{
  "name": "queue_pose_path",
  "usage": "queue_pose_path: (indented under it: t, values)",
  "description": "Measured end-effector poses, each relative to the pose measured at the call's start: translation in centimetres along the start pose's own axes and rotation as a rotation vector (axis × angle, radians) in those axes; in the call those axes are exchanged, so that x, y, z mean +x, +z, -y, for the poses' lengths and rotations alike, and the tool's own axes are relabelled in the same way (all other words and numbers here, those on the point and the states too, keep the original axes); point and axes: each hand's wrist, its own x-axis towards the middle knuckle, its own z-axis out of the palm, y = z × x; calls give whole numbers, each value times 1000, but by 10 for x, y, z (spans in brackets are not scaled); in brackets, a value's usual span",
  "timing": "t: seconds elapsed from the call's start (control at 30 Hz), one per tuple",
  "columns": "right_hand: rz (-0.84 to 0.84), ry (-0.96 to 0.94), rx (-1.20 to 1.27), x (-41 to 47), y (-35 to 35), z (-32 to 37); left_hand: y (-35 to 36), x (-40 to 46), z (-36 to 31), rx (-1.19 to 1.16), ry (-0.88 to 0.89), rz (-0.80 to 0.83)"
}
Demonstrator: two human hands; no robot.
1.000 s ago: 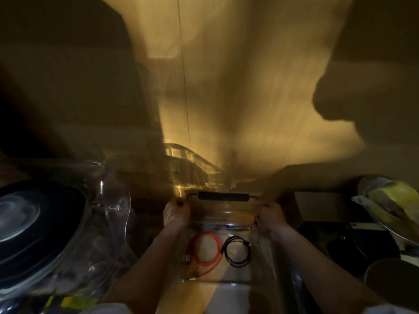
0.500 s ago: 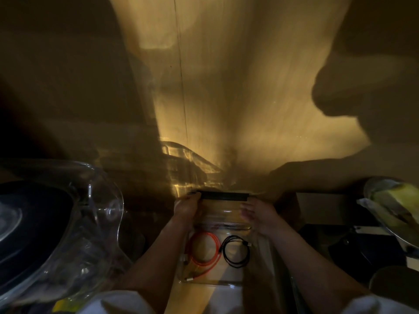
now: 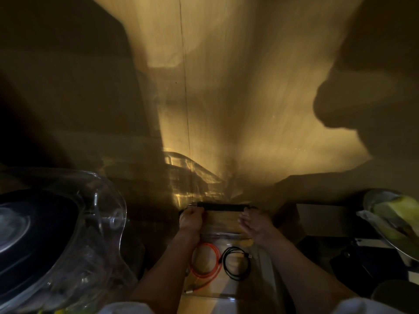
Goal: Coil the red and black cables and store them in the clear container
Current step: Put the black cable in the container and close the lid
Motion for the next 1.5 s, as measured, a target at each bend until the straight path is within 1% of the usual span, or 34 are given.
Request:
queue_pose_path:
  t: [0.13,0.2,0.37,0.63,0.77,0.83,0.97,1.13,1.27,1.33,1.5]
  values:
    - [-27,-58,-97,-11,0,0,2,-30,-15,-116,-5,-16]
    - [-45,-70,-103,-15,-3,-1,2,-34,-13,-121,-1,-10]
    - [-33,-103,-114,-31,-7,-5,-4,-51,-9,-152,18,-4]
    - [28,-232,-92,-72,-9,-17,-18,-78,-1,-330,78,70]
    - [45,-301,-110,-88,-16,-27,-23,-86,8,-415,46,74]
    - [48,-354,-140,-96,-19,-33,-24,-94,10,-496,18,69]
    - [52,-447,-268,-107,-35,-48,-32,-105,16,-611,-50,82]
    - [41,-594,-471,-122,-58,-66,-43,-113,22,-578,-168,87]
    - [42,-658,-554,-139,-67,-80,-49,-120,27,-426,-224,71]
    - [28,-657,-552,-145,-69,-88,-53,-124,32,-372,-221,94]
    - [8,-590,-433,-145,-81,-107,-64,-136,41,-359,-189,171]
